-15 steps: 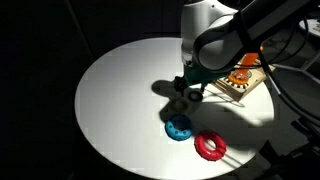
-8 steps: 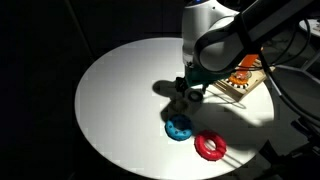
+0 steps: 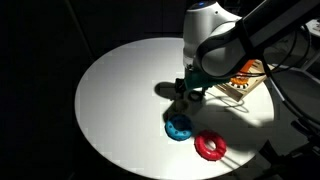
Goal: Put the light green ring around the orange rod
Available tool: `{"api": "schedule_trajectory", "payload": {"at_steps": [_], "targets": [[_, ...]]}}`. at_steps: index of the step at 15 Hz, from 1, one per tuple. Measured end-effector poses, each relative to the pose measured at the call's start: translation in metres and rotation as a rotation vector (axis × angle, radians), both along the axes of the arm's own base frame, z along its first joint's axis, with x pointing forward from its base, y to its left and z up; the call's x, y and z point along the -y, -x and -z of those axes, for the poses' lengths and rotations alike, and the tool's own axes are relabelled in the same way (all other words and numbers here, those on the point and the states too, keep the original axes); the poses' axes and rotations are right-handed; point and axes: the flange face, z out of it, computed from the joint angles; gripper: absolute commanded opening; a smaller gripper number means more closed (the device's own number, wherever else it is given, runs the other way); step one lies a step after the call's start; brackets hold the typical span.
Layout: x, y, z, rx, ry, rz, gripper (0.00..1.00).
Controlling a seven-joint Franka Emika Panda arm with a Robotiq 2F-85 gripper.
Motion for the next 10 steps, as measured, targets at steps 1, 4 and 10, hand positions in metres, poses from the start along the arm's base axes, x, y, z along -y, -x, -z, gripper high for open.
{"api": "schedule_trajectory", "payload": {"at_steps": [1,4,10], "targets": [[0.0006,0.0005,-0.0001,0.002,-0.001,0.006,1.00],[0.0022,0.0018,0.0001,0.007,-0.005,0.018,1.00],[0.0077,0.0055,0.0002,0.006,-0.001,0.029,1.00]]}}
